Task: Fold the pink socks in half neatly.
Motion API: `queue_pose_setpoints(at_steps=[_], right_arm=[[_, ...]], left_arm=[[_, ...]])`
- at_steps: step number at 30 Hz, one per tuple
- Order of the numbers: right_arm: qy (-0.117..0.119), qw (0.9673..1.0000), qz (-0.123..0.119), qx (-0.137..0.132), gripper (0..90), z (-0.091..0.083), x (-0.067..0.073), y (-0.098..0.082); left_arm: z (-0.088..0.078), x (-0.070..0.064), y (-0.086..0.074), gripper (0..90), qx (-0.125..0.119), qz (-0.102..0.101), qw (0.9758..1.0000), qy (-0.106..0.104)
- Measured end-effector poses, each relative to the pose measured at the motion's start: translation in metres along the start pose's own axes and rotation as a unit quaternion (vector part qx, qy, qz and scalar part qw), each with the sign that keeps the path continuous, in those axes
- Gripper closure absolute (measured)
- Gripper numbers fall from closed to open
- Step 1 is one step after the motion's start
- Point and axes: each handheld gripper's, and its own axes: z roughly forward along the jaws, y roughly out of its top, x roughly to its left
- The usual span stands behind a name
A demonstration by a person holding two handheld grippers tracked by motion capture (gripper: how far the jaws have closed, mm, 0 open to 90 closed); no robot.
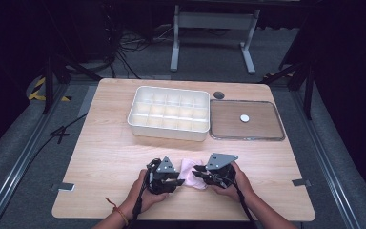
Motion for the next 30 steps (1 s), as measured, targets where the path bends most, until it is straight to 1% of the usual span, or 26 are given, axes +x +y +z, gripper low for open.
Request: queue_pose_setpoints(at_steps=[1,2,4,5,6,7,8,9,10,13,14,15,17,19,23,24,25,28,29,30], right_arm=[[0.003,1.0000,0.001,0.001,82.4,0.001,0.001,0.001],[0.002,1.0000,-0.005,0.006,83.4,0.003,0.002,0.002],[-0.002,0.9996,-0.014,0.023,84.9,0.010,0.003,0.001],[-0.001,0.9995,-0.012,0.029,85.7,0.011,0.003,0.000],[0.000,0.9993,-0.012,0.036,86.3,0.014,0.003,-0.001],[0.005,0.9993,-0.007,0.037,86.8,0.015,0.002,-0.003],[0.010,0.9994,0.005,0.034,87.2,0.015,0.001,-0.004],[0.012,0.9993,0.005,0.036,87.5,0.015,-0.001,-0.005],[0.014,0.9992,0.006,0.038,87.7,0.015,-0.001,-0.005],[0.010,0.9991,0.004,0.040,88.1,0.015,0.001,-0.005],[0.006,0.9992,0.001,0.041,88.2,0.016,0.002,-0.004],[0.006,0.9992,0.001,0.040,88.3,0.016,0.002,-0.004],[0.005,0.9992,0.001,0.039,88.3,0.016,0.002,-0.004],[0.005,0.9993,0.002,0.038,88.2,0.017,0.002,-0.004],[0.000,0.9993,-0.003,0.038,88.3,0.017,0.003,-0.004],[0.001,0.9993,-0.002,0.036,88.3,0.017,0.003,-0.004],[0.003,0.9994,-0.001,0.034,88.2,0.018,0.003,-0.004],[0.006,0.9995,0.002,0.030,88.1,0.018,0.002,-0.004],[0.005,0.9995,0.002,0.030,88.1,0.018,0.002,-0.004],[0.004,0.9995,0.003,0.030,87.7,0.019,0.002,-0.004]], left_arm=[[0.000,0.000,0.000,68.8,0.000,0.003,1.0000,0.000],[0.000,0.001,0.000,69.1,0.003,0.005,1.0000,-0.001],[0.000,0.001,0.000,69.9,0.003,0.004,1.0000,-0.002],[0.000,0.001,0.001,70.2,0.001,0.002,1.0000,-0.003],[0.000,0.002,0.001,70.5,0.003,0.006,1.0000,-0.002],[0.001,0.002,0.001,70.8,0.000,0.000,1.0000,-0.005],[0.000,0.002,0.001,71.1,0.002,0.002,1.0000,-0.005],[0.001,0.003,0.001,71.5,0.002,-0.001,1.0000,-0.007],[0.000,0.004,0.001,71.9,0.003,0.001,1.0000,-0.007],[0.001,0.004,0.002,74.9,-0.012,-0.010,0.9998,-0.016],[0.001,0.004,0.003,76.6,-0.018,-0.008,0.9997,-0.015],[0.000,0.004,0.004,78.6,-0.017,-0.004,0.9998,-0.014],[0.000,0.004,0.006,80.1,-0.030,-0.007,0.9994,-0.017],[0.000,0.004,0.007,80.5,-0.036,-0.012,0.9991,-0.017],[-0.001,0.003,0.008,80.5,-0.039,-0.007,0.9992,-0.013],[-0.002,0.002,0.009,80.5,-0.039,-0.001,0.9992,-0.009],[-0.002,0.002,0.009,80.6,-0.043,-0.005,0.9990,-0.010],[-0.005,0.001,0.009,81.1,-0.044,0.001,0.9990,-0.007],[-0.005,0.001,0.010,81.1,-0.044,0.004,0.9990,-0.005],[-0.006,0.002,0.010,81.1,-0.046,0.010,0.9989,-0.003]])
